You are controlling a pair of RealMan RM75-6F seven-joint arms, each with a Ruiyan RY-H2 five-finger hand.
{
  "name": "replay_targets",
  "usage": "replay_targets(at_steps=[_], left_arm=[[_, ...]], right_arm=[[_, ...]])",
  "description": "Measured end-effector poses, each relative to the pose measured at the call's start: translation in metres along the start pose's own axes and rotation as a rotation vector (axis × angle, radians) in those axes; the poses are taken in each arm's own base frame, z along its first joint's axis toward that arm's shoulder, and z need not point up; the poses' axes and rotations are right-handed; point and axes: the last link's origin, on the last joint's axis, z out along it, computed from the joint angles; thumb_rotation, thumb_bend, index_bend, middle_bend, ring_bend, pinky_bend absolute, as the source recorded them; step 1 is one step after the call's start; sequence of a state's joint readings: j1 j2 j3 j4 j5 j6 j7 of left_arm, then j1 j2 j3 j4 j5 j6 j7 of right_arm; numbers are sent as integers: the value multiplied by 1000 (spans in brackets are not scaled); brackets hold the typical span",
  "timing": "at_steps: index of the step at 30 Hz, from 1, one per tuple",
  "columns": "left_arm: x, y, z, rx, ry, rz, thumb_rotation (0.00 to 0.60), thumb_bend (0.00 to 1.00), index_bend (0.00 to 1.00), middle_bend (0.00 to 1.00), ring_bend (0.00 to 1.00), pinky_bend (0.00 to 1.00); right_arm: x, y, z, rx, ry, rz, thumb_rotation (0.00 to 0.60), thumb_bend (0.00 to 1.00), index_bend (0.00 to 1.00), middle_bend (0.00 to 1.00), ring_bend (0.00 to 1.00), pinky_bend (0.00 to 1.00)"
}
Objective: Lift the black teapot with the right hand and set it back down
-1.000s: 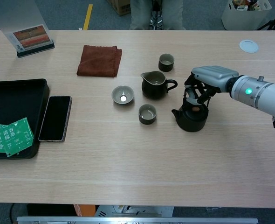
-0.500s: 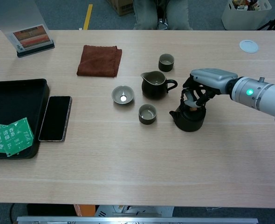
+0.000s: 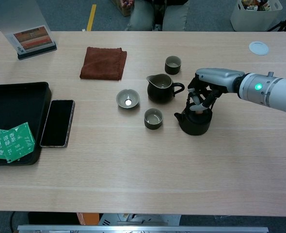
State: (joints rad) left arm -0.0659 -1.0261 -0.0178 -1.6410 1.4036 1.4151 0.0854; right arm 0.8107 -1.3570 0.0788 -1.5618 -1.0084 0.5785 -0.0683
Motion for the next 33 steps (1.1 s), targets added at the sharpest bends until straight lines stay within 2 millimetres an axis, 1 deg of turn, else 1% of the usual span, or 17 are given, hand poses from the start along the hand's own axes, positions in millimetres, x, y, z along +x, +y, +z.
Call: replay_targets(at_steps=[1,11,14,20,22,26,29,33], left_arm=[[0,0,0,1,1,0,469,380,84,109,0,45],[1,-1,-1,3,4,1,476,380,84,109,0,45],[2,-1,-1,4,5,1,475,380,84,109,0,45],[2,-2,-2,7,6,0,475,380,84,109,0,45],[2,-2,-2,7,8,0,467,380,84,109,0,45],[3,-2,-2,9,10,-2,467,380,83,109,0,45],[3,-3,-3,10,10,-2,474,380,84,109,0,45],[4,-3,-4,9,13,-5,476,380,84,111,0,45]], right_arm=[[0,0,0,0,-5,4,516,152,688,730,701,200],[1,-1,1,-14,-73,66,514,121,731,751,719,200],[3,-3,1,-17,-90,98,513,108,759,772,738,200],[10,-6,2,-14,-94,153,513,25,844,836,796,200],[12,-7,2,-13,-94,173,517,2,890,871,828,200],[16,-9,2,-10,-91,214,556,0,944,917,873,201],[20,-10,1,-4,-81,241,559,0,969,938,893,201],[29,-12,-3,10,-47,253,555,0,1000,980,936,228]])
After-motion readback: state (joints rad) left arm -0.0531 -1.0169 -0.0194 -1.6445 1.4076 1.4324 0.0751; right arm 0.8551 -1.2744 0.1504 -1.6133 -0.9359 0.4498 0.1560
